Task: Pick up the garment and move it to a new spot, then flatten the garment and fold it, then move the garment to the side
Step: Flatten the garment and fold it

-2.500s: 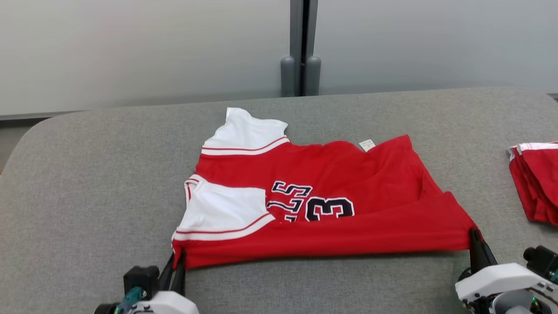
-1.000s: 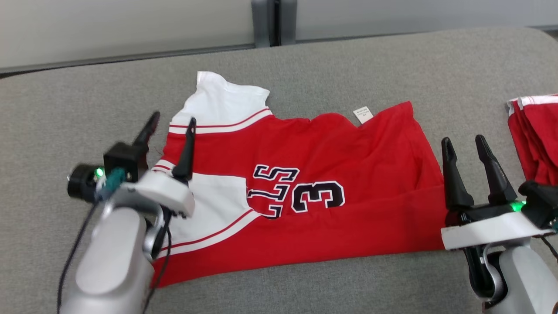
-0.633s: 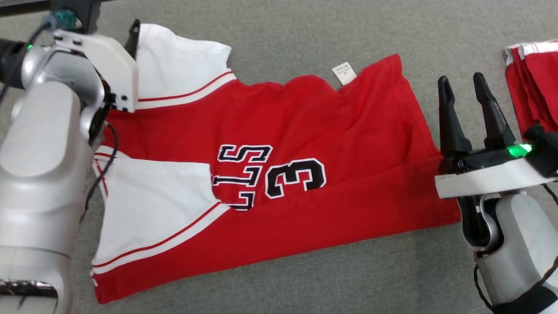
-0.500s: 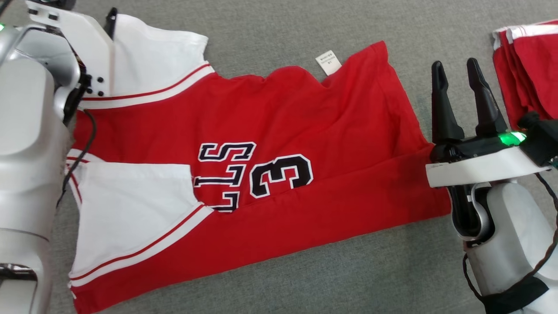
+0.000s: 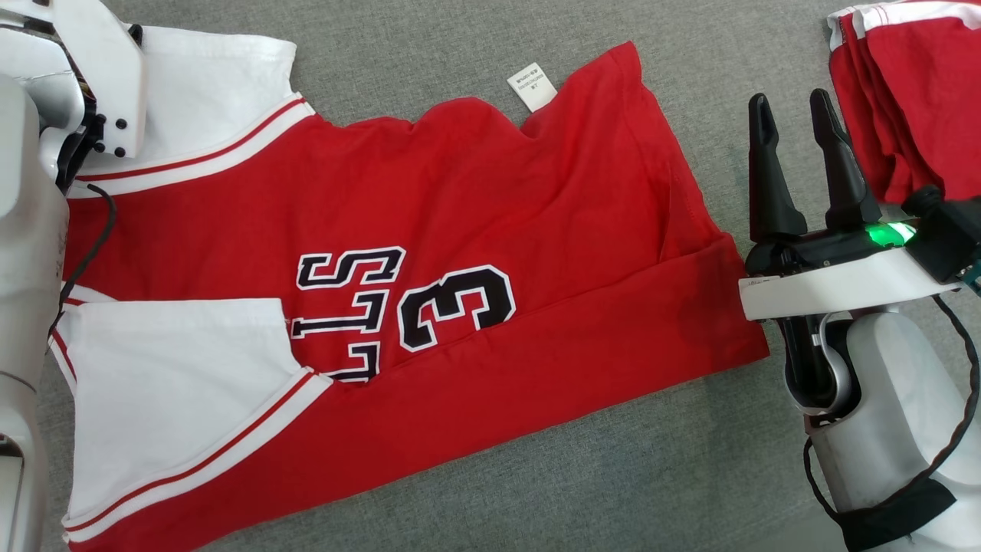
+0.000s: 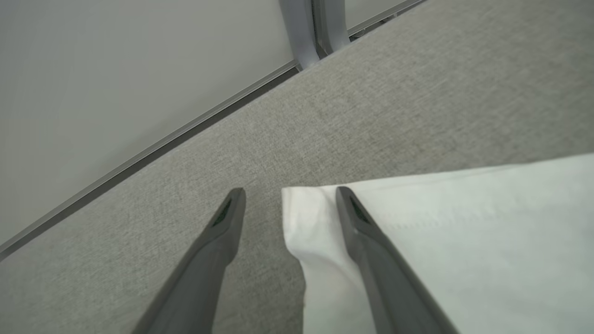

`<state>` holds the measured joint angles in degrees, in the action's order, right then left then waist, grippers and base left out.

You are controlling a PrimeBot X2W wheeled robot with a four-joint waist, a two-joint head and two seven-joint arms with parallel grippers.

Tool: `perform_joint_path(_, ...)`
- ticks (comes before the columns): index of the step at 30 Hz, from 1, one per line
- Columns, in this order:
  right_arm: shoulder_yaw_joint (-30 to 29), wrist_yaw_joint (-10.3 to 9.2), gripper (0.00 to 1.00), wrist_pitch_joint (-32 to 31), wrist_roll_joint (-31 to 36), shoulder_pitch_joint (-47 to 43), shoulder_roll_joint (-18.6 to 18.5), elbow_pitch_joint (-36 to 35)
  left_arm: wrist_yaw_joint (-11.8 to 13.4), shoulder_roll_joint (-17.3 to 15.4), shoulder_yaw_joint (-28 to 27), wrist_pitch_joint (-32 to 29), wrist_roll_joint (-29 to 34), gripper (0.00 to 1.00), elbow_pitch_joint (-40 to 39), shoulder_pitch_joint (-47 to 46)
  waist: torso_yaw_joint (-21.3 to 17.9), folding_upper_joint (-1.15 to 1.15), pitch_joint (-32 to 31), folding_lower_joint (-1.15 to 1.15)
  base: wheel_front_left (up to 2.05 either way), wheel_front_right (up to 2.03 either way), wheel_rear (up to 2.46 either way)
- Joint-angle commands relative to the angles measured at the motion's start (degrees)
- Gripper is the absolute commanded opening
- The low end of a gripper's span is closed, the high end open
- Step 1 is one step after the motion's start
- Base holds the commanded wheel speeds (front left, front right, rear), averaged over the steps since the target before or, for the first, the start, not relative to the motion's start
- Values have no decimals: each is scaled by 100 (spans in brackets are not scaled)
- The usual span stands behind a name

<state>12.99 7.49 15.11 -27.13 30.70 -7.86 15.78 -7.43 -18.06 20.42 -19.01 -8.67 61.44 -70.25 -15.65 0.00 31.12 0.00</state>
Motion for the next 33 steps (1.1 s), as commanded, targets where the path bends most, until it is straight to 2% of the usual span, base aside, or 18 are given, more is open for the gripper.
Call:
perform_joint_path(1,-27,0,100,4,-18,-2,-12,13,-2,-58,56,-79,-6,100,131,-44,-4,0,-16,0,0,0,0)
perform_joint_path(16,61,0,100,4,-16,44,11,19,-5,-64,213,-398,-478,100,645,-159,-167,0,53,0,0,0,0)
perform_joint_path(17,57,0,100,4,-14,37,13,23,-6,-37,246,-487,-516,50,687,-143,-177,0,53,0,0,0,0)
perform_joint_path(18,53,0,100,4,-11,26,13,29,-6,-18,273,-561,-563,13,721,-125,-183,0,49,0,0,0,0)
perform_joint_path(19,44,0,100,4,-8,14,9,34,-6,1,302,-617,-617,0,728,-108,-181,0,44,0,0,0,0)
perform_joint_path(27,28,0,100,4,-25,123,-211,172,-6,153,438,-251,-1027,0,354,-120,75,0,-73,0,0,0,0)
perform_joint_path(33,460,1,100,-412,-626,690,-784,987,-4,285,686,405,-1266,0,-18,-25,538,0,-189,0,0,0,0)
